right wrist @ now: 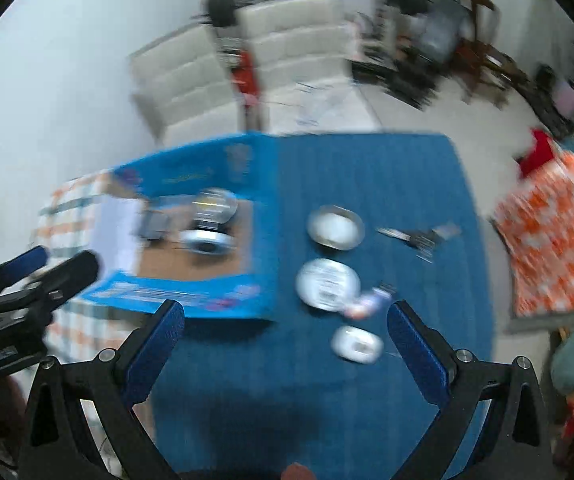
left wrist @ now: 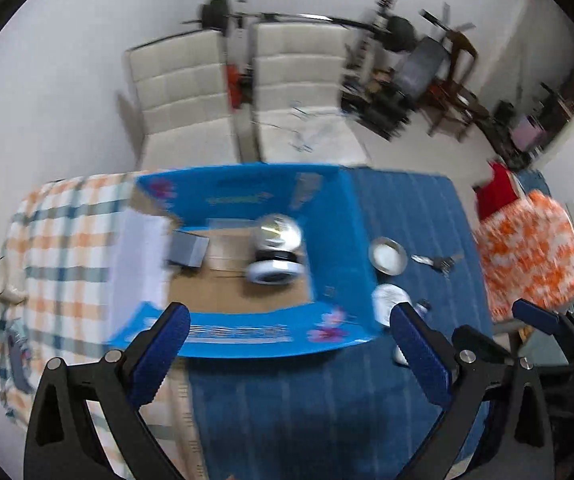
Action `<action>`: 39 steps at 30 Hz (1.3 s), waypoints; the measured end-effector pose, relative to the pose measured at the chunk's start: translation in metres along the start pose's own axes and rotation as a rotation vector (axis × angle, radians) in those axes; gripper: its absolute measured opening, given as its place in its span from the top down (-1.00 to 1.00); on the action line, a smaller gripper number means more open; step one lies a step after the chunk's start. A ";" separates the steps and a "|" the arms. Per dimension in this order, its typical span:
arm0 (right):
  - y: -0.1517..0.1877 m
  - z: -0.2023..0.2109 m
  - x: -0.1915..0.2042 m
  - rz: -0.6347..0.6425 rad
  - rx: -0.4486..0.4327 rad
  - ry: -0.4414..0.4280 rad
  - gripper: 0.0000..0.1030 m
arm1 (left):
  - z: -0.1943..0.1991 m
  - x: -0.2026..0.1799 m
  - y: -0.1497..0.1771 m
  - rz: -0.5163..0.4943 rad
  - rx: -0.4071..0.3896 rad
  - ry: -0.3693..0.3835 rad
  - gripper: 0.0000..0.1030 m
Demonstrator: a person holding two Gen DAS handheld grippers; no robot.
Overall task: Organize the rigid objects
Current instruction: 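Move both grippers back over the remaining table objects, then grasp the white earbud case with the left gripper while the right gripper grasps the blue lighter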
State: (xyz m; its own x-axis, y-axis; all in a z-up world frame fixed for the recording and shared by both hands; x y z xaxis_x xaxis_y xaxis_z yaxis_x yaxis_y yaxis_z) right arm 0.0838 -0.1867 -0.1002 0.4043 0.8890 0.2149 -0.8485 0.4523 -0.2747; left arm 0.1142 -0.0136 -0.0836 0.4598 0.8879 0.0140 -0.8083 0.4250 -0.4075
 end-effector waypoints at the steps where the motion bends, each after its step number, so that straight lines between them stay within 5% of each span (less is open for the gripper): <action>1: -0.001 -0.007 -0.028 -0.037 0.012 0.043 -1.00 | -0.008 -0.013 -0.001 -0.017 0.010 0.022 -0.99; 7: 0.013 -0.054 -0.152 -0.198 0.109 0.170 -1.00 | -0.087 -0.107 0.007 -0.119 0.131 0.110 -0.99; 13: 0.029 -0.093 -0.230 -0.309 0.173 0.199 -0.99 | -0.157 -0.178 0.025 -0.168 0.230 0.154 -0.98; 16: 0.030 -0.108 -0.251 -0.324 0.190 0.206 -0.99 | -0.181 -0.195 0.035 -0.183 0.266 0.172 -0.69; 21: 0.026 -0.122 -0.257 -0.304 0.202 0.202 -0.98 | -0.226 -0.213 0.053 -0.189 0.379 0.180 -0.54; 23: 0.022 -0.126 -0.252 -0.288 0.205 0.200 -0.98 | -0.238 -0.215 0.059 -0.191 0.405 0.172 -0.10; 24: 0.022 -0.127 -0.249 -0.285 0.208 0.196 -0.98 | -0.240 -0.216 0.060 -0.202 0.411 0.164 -0.06; 31: 0.003 -0.150 -0.211 -0.346 0.222 0.074 -0.91 | -0.220 -0.195 0.068 -0.130 0.376 0.125 -0.05; 36: -0.009 -0.200 -0.165 -0.365 0.294 0.025 -0.43 | -0.215 -0.166 0.084 -0.035 0.392 0.104 -0.05; 39: -0.013 -0.219 -0.149 -0.397 0.296 0.021 -0.40 | -0.210 -0.156 0.084 -0.003 0.380 0.096 -0.06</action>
State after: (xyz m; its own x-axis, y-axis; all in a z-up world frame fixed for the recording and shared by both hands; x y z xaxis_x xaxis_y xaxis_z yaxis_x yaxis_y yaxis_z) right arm 0.1093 -0.3098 -0.3341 0.7205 0.6545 0.2290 -0.6866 0.7197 0.1033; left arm 0.0516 -0.1538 -0.3122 0.4800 0.8738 -0.0779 -0.8773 0.4783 -0.0405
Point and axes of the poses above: each gripper's, at about its wrist camera, not at the fingertips, and z roughly against the way its jaws point, x to its left, y to its underside, the point moved 5 cm from there along -z, roughly the way its jaws point, and after that the axes turned 15 degrees about -z, right-handed, at the moved point
